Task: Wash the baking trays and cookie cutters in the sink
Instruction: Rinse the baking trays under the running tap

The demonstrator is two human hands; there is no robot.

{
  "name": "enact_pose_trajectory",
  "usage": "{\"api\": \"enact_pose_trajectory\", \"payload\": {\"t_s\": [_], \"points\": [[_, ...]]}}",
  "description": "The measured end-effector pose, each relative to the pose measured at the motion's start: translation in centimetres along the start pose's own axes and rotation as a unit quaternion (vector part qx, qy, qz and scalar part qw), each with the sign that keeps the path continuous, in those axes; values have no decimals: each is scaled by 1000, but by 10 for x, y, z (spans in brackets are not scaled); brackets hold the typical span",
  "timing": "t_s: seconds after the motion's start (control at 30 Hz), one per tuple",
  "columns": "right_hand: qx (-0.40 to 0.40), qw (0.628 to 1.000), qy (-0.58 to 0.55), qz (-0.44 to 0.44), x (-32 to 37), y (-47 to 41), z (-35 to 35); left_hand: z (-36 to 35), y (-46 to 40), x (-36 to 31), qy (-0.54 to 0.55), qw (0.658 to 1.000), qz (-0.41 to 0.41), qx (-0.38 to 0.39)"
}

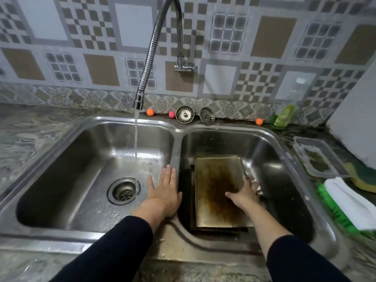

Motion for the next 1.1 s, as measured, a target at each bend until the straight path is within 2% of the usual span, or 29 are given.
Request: {"api": "enact_pose_trajectory", "payload": {"t_s": [0.17, 0.3, 0.43, 0.53, 0.57, 0.6, 0.63, 0.67, 0.73, 0.77, 0.83, 0.9, 0.97, 1.03, 1.1], "points": [[50, 996, 64, -47, -3, -3, -23, 0, -7, -3, -42, 999, 9, -12], [62, 988, 136, -44, -1, -1, -26, 0, -7, -3, -50, 999, 3, -9], [90, 985, 143, -47, 2, -3, -18, 2, -6, -3, -68, 998, 1, 0], [74, 987, 141, -29, 14, -8, -10, 13, -2, -6, -115, 993, -6, 19], [70, 988, 138, -9, 22, -12, -5, 24, -3, -8, -127, 992, -22, -6], [69, 988, 137, 19, 34, -14, 2, 41, -5, -12, -122, 989, -52, -64], [68, 987, 135, 46, 49, -17, 10, 63, -5, -17, -98, 978, -95, -156], [59, 987, 134, 69, 66, -19, 19, 90, -4, -21, -65, 949, -143, -273], [21, 984, 136, 113, 105, -23, 38, 149, 3, -25, -16, 856, -199, -477], [3, 981, 134, 139, 127, -25, 46, 175, 4, -22, 3, 815, -199, -545], [-24, 974, 110, 198, 168, -27, 59, 220, 0, -10, 58, 778, -158, -606], [-55, 961, 69, 263, 205, -32, 70, 248, -11, 5, 135, 780, -107, -602], [-89, 942, 8, 325, 238, -36, 81, 261, -24, 18, 192, 809, -81, -550], [-100, 923, -79, 364, 263, -42, 87, 262, -39, 26, 206, 837, -80, -501], [-107, 908, -145, 379, 285, -51, 91, 257, -52, 29, 242, 848, -104, -459]]}}
Point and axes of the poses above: each hand's wrist, its own y-axis away from the middle knuckle, its own z-axis out of the back of the hand, x = y × z, the point moved 2 cm from there along -y, towards the middle knuckle, and after that the axes turned 5 degrees about z, right-handed, at the moved point
